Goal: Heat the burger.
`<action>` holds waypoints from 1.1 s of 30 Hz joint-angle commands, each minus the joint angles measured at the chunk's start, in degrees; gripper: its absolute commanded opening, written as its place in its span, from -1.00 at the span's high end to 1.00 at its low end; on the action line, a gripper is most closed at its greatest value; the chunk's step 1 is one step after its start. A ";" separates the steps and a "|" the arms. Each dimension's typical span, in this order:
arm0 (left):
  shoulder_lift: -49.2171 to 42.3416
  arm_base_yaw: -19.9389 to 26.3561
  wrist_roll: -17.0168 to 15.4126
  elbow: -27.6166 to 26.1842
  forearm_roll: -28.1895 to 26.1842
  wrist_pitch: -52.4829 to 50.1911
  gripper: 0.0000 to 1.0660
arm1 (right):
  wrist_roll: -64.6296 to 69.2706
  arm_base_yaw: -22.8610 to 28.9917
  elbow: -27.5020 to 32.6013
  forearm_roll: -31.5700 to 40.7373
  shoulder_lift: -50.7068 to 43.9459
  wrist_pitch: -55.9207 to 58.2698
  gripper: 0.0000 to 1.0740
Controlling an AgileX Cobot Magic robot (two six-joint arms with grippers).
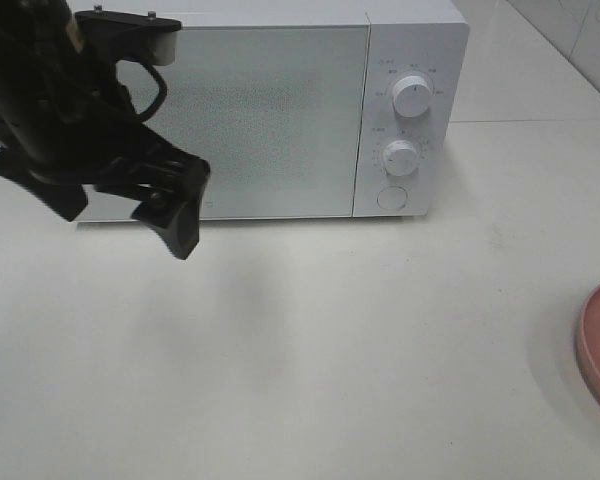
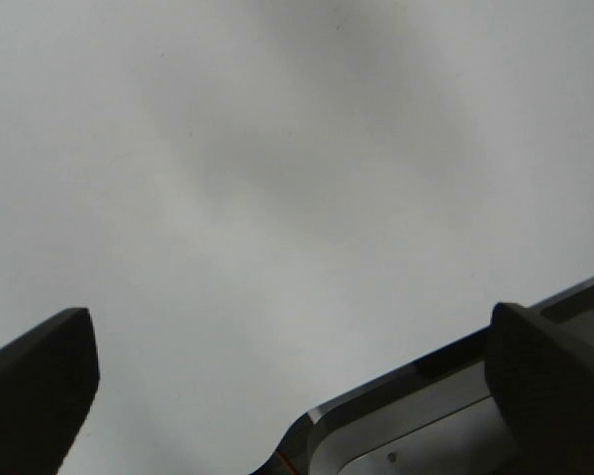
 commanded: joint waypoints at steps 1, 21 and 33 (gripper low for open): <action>-4.41 0.46 -2.18 -0.52 5.16 6.36 -0.87 | -0.46 -0.40 0.17 0.00 -1.55 -0.57 -0.41; -33.75 32.60 6.47 13.98 -2.69 10.08 -0.87 | -0.46 -0.40 0.17 0.00 -1.55 -0.57 -0.41; -54.49 32.60 12.20 32.03 -3.32 7.79 -0.87 | -0.46 -0.40 0.17 0.00 -1.55 -0.57 -0.41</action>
